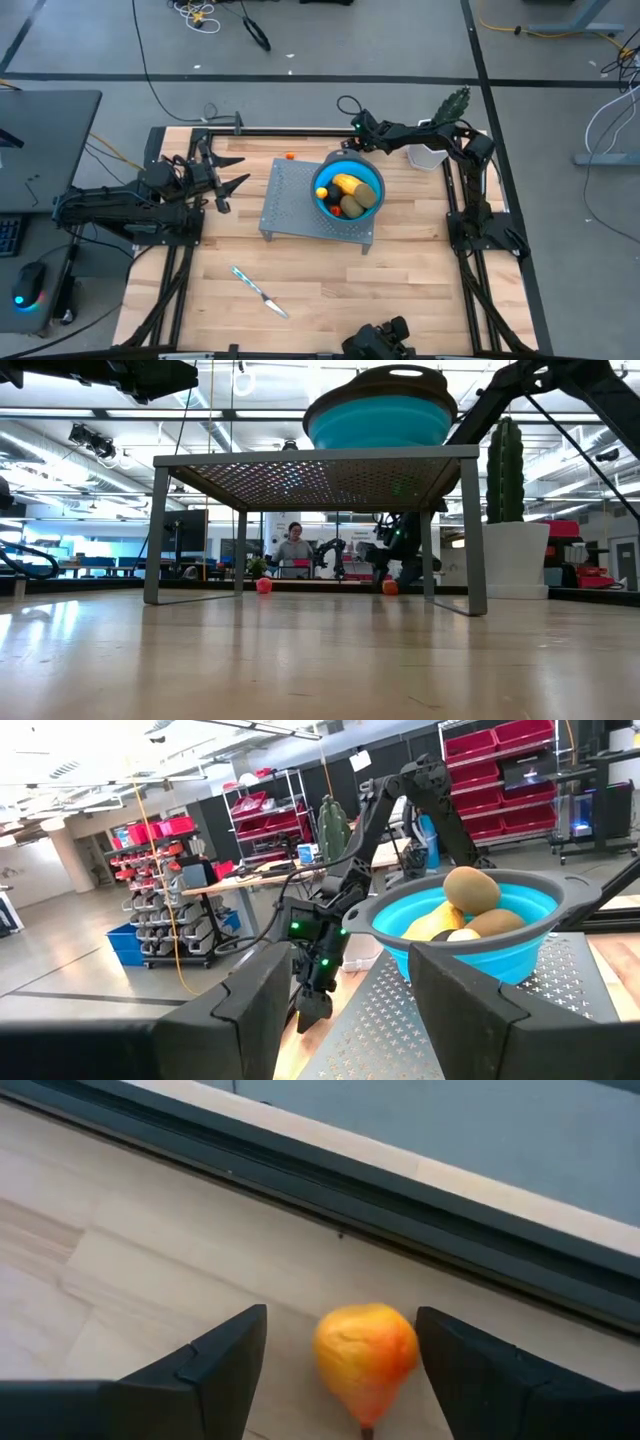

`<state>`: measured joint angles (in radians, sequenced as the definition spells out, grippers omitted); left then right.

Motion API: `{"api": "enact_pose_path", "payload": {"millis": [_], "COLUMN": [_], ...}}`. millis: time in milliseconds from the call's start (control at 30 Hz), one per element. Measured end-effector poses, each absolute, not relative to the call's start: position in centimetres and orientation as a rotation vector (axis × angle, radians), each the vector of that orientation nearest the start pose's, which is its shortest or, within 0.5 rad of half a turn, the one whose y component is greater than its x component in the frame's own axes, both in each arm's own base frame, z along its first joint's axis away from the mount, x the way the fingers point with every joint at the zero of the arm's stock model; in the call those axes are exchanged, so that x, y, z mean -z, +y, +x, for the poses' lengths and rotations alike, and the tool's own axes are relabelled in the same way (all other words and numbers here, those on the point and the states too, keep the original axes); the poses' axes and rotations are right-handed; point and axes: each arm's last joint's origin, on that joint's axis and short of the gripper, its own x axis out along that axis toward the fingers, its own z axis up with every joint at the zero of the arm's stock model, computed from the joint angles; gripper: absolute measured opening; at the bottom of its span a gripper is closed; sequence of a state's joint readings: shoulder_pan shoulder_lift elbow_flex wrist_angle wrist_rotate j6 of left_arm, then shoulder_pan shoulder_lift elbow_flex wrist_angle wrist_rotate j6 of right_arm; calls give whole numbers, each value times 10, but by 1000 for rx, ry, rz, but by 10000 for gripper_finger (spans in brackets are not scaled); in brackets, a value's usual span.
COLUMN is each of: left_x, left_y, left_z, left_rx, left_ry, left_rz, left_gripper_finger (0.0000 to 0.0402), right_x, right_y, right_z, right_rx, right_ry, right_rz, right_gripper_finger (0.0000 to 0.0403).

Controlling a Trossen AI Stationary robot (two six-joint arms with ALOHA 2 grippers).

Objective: Pick & Place Fruit
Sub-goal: Put the orange pear into the blue strainer bowl on the shelf

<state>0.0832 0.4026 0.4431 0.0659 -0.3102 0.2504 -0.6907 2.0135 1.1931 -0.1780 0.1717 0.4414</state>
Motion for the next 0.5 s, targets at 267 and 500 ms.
{"api": "enact_pose_path", "payload": {"millis": [267, 500], "left_x": [-286, -286], "left_y": [18, 18], "left_z": [113, 113], "left_rx": [-403, -404], "left_ry": [-51, -51], "left_rz": [236, 235], "left_gripper_finger": [210, 210], "right_x": [-121, -121], "right_y": [-254, -255], "right_z": [299, 299], "right_rx": [997, 996], "right_ry": [861, 861], "right_rz": [647, 646], "right_gripper_finger": [262, 207]}}
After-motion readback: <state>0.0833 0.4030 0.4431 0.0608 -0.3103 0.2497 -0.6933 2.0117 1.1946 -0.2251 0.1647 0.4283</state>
